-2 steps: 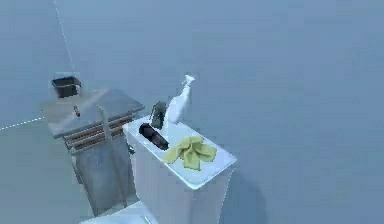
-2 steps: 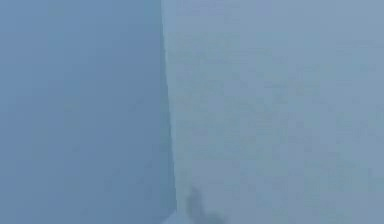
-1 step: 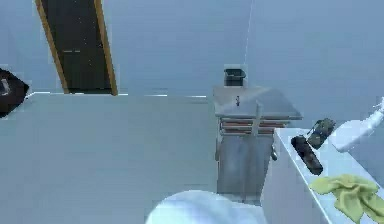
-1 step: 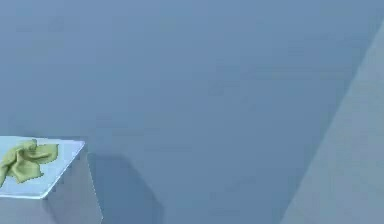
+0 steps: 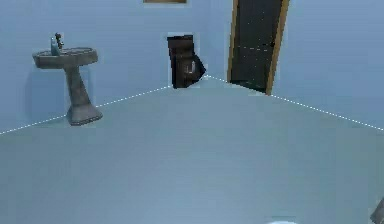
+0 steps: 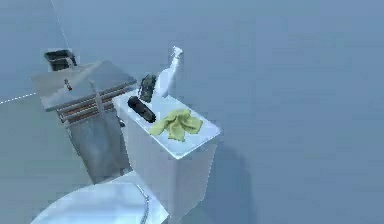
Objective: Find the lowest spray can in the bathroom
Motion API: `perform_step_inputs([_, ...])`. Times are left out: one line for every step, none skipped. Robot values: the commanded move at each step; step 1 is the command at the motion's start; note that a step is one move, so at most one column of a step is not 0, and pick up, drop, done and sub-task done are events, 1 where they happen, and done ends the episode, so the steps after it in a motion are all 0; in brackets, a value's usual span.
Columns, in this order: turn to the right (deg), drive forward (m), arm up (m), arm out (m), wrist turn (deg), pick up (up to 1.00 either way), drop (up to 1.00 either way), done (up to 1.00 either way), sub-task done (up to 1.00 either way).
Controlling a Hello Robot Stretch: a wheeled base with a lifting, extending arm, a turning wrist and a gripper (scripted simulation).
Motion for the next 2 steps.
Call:
perform_step_inputs([-39.0,0.00,0.00,0.00,0.0,0.00,0.00,0.00,0.00])
perform_step_inputs([0.0,0.15,0.00,0.00,0.0,0.00,0.00,0.00,0.00])
